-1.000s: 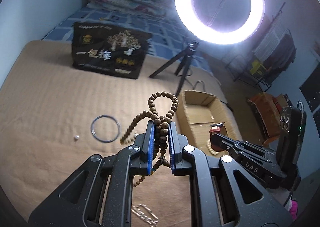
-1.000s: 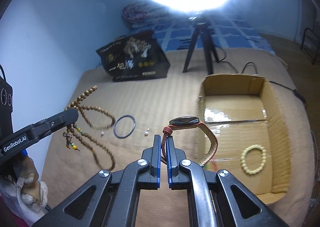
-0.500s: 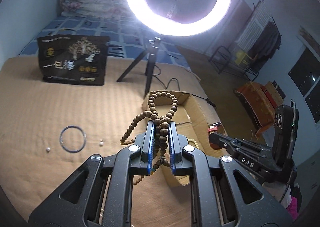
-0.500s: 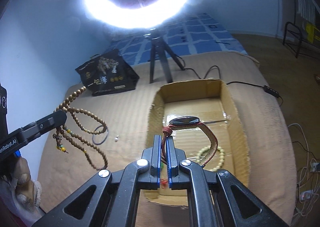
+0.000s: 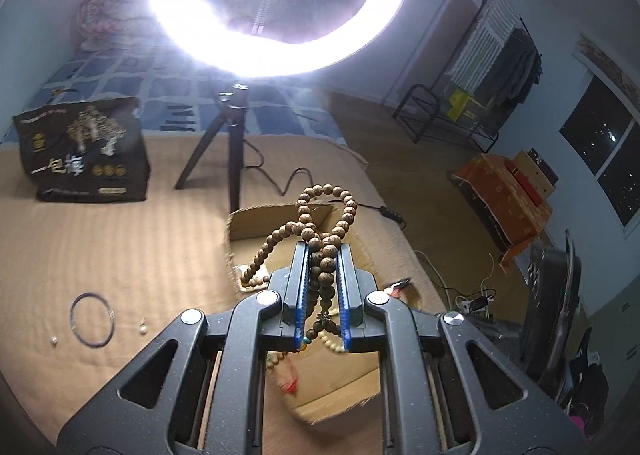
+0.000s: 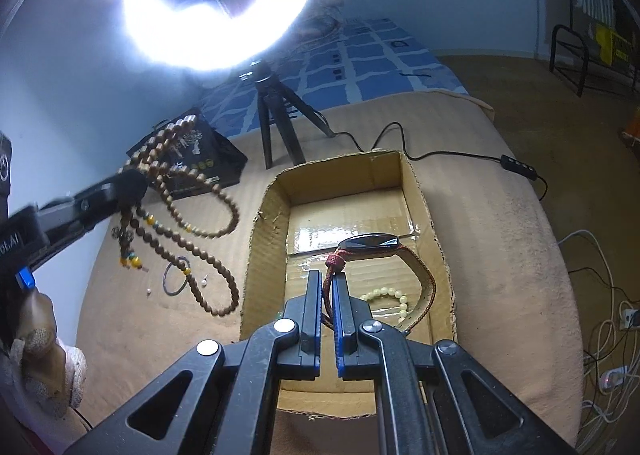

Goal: Organize jewelry
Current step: 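Lift and carry the necklace and watch with both tools over the cardboard box, then open the left tool releasing the necklace into the box while the right tool releases the watch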

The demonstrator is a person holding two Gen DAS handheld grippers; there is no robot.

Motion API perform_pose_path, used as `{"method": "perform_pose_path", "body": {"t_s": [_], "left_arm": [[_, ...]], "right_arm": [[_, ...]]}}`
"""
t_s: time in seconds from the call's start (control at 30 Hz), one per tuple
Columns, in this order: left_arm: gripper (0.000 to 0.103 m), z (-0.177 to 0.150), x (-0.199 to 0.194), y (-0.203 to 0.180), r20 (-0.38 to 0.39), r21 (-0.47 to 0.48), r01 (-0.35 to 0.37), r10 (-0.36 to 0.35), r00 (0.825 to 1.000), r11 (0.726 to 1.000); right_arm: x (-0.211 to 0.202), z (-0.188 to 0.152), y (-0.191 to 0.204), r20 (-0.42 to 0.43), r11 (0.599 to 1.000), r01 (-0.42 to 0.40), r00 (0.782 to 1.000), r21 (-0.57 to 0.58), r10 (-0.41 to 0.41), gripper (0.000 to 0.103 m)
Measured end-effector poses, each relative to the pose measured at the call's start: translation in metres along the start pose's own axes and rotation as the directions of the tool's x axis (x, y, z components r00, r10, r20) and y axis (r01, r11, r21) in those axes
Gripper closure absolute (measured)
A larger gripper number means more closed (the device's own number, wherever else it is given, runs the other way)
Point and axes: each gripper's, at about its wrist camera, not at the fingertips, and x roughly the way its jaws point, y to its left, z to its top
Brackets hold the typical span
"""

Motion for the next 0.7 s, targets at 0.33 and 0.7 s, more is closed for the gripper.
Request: {"method": "perform_pose_path", "body": {"t_s": [0.33,0.7], "left_arm": [[0.092,0.005,0.051,0.004,-0.036,-0.015,-0.017,0.016,0.999,1.0],[0.092,-0.002,0.085,0.028,-0.092,-0.039,-0.064,0.06,0.994,0.997]], "right_arm": [[0.023,0.001,-0.018,-0.04,0.999,0.021,0.999,0.034,-0.02,0.101],[0.052,0.002,-0.024,-0.081,0.997,0.068,0.995,0.023,-0.066,0.101]]}}
